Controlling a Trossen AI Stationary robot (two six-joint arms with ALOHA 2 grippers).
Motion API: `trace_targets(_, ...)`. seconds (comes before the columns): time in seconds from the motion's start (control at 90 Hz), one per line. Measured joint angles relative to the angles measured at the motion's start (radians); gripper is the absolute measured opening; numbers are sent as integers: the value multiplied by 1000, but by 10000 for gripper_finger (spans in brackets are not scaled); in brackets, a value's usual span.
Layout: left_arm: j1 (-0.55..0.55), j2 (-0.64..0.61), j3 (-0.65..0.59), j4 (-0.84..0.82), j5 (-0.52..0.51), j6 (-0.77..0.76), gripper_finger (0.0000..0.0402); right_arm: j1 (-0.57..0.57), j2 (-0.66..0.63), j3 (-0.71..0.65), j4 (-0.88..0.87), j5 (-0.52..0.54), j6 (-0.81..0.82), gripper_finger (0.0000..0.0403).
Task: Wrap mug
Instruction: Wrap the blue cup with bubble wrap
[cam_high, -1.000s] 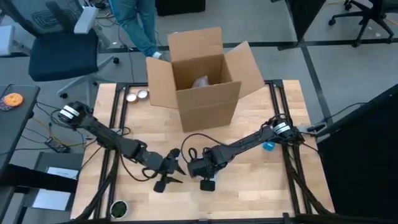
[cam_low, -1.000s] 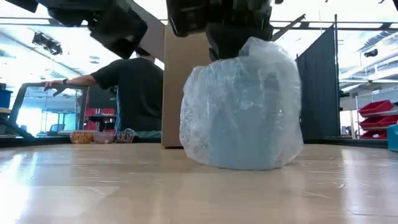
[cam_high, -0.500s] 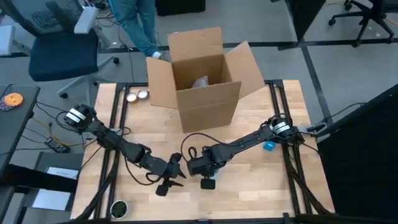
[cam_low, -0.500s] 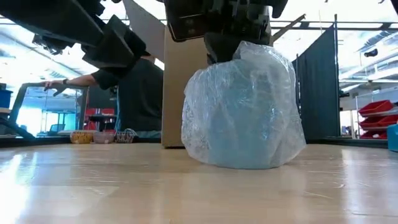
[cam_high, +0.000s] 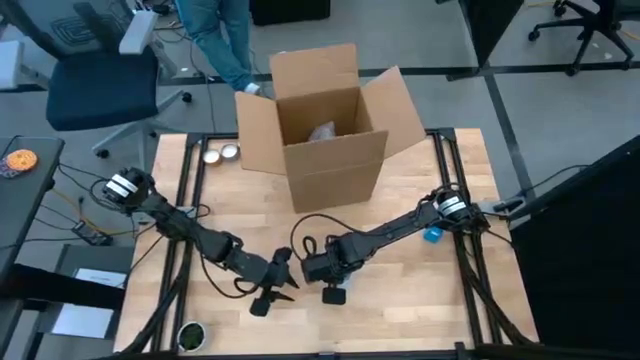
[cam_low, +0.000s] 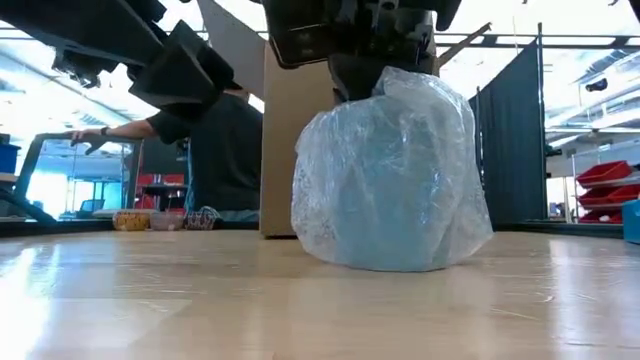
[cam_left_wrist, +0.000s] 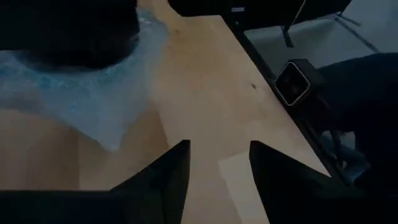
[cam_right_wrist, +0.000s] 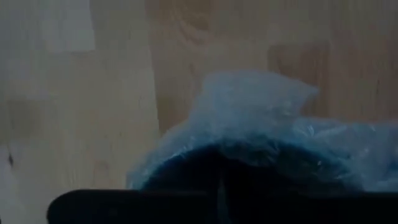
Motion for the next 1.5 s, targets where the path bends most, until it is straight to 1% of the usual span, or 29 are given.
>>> trace_targets(0.522,-2,0,0,30,0,6,152,0,1,-20,16,-6,18,0)
trace_targets(0.844,-2,0,0,29,0,4,152,-5,-5,-93,79,-32,44,1)
trace_targets(1.111,-2,0,0,29,0,6,152,-6,-1,-69,56,-33,31,3)
trace_targets(1.5,-2,0,0,29,-1,8,152,-7,-6,-59,28,-29,19,26)
